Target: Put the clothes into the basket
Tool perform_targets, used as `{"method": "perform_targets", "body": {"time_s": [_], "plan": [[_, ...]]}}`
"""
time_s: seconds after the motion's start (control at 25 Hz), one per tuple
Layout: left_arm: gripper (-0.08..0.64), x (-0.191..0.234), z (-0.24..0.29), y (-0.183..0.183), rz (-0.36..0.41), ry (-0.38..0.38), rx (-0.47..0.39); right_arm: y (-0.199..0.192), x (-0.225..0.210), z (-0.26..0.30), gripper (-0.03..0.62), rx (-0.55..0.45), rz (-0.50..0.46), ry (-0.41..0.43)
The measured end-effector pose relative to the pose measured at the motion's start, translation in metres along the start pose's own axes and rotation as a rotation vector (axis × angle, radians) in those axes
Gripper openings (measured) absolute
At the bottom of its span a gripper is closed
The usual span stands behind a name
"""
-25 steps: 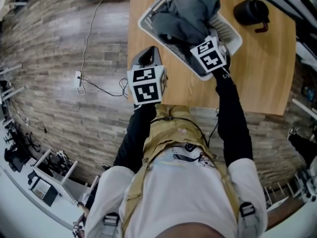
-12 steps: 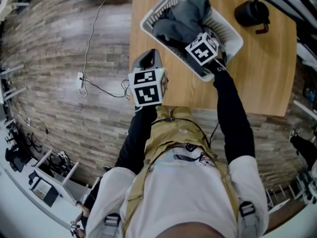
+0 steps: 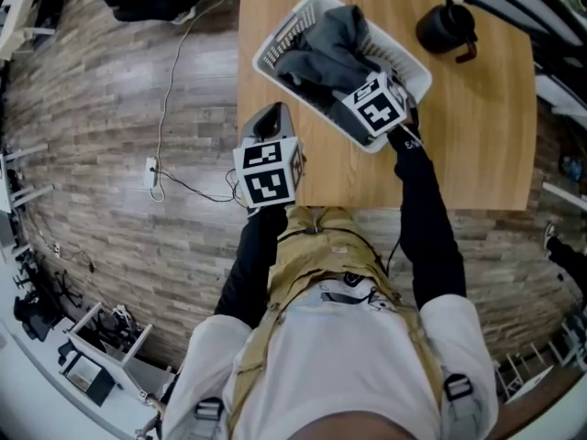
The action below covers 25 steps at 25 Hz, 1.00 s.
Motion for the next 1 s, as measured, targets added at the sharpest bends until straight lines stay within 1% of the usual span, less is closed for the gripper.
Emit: {"method": "perform_targets", "body": {"time_s": [0.24,0.32,0.4,0.48,0.6,0.72,0.88,0.96,1.0], "plan": [[-0.002,-0.019,-0.015,0.009,0.046,-0.053,-0.057,0.002,0.013,-0.066,0.417,-0.154,0.102,-0.111],[-0.002,-0.029,-0.023,0.014,0.066,-0.075,-0.079,0.004,0.021,-0.091,0.407,-0.215,0.124,-0.145],[-0.002,-0.040,-0.032,0.021,0.089,-0.102,-0.109,0.006,0.028,-0.118,0.356,-0.277,0.142,-0.192],[-0.002,-0.053,-0.041,0.028,0.113,-0.133,-0.141,0.008,0.035,-0.146,0.289,-0.342,0.164,-0.242],[0.000,-0.072,-0.056,0.038,0.152,-0.182,-0.187,0.011,0.044,-0.183,0.226,-0.429,0.200,-0.301],[-0.002,-0.086,-0.074,0.045,0.189,-0.214,-0.230,0.015,0.053,-0.216,0.152,-0.493,0.213,-0.347],[-0.002,-0.098,-0.093,0.047,0.220,-0.249,-0.263,0.017,0.060,-0.253,0.087,-0.577,0.244,-0.405],[0.000,-0.101,-0.098,0.047,0.231,-0.263,-0.273,0.018,0.061,-0.266,0.041,-0.609,0.262,-0.442],[0.000,-0.103,-0.101,0.048,0.236,-0.267,-0.280,0.019,0.063,-0.271,0.035,-0.624,0.265,-0.452]]}}
Point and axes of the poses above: the fingertips, and each gripper's own axes: z forward along the fingers, x to its left, y out of its top, the point moved 7 cm from there along -z, backward along the fingers, and after that the axes turned 5 degrees about -z, right-handed, at the moved point
